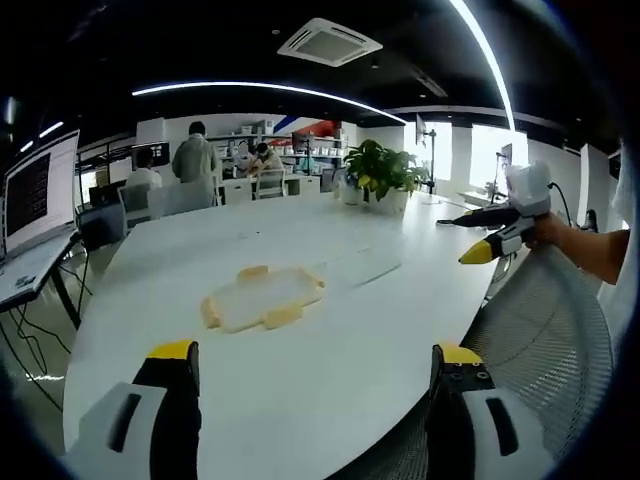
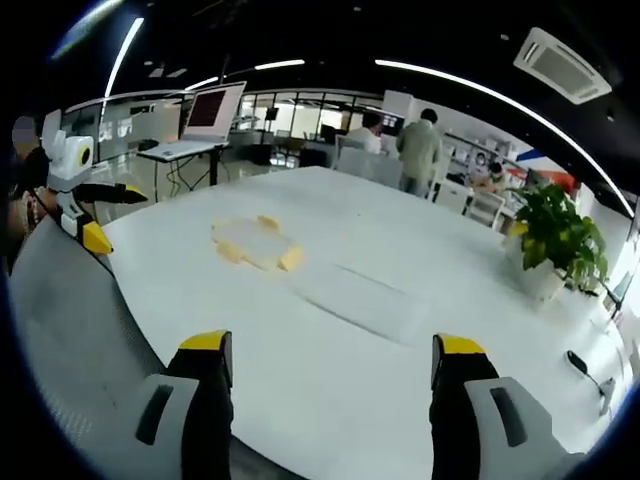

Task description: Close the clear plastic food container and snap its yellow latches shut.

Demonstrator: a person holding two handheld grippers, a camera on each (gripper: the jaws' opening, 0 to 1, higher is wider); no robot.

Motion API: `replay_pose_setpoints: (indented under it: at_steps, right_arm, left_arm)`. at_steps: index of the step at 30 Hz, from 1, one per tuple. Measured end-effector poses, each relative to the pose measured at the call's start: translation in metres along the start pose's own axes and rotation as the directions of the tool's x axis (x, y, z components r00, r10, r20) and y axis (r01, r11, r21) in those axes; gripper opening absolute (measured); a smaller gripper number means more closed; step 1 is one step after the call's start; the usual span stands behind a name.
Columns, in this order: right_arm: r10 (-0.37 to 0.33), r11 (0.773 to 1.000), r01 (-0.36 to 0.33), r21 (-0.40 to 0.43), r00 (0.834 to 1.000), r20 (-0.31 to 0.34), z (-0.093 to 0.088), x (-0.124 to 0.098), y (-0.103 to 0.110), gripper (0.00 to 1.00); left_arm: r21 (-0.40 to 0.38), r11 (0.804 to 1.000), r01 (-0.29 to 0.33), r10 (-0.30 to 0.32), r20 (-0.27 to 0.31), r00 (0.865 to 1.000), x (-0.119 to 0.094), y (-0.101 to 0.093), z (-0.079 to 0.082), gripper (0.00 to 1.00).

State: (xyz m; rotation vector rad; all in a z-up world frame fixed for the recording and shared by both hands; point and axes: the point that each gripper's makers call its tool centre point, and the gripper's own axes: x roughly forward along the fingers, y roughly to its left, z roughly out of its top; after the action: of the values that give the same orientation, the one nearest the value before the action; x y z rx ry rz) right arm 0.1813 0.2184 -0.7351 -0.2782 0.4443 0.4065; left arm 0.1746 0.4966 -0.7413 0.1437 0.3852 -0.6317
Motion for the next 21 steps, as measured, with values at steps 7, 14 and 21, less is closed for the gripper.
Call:
replay_pose_setpoints:
  at_steps: [7,14,21]
  right_arm:
    - [0.084,0.996,-0.084,0.023,0.996,0.016,0.003,0.002,0.009,0.8]
    - [0.175,0.984,-0.176,0.025,0.984,0.035,0.006,0.003,0.023,0.77]
    - [0.202,0.979,-0.203,0.021,0.978,0.048,0.006,0.003,0.026,0.78]
  left_arm:
    - [-0.03,1.0,-0.001,0.0,-0.015,1.0,0.001,0.0,-0.002,0.98]
    - [-0.034,0.999,-0.002,0.001,-0.011,1.0,0.001,-0.001,0.0,0.98]
    - [-0.029,1.0,0.004,-0.005,-0.035,0.999,0.002,-0.002,-0.005,0.96]
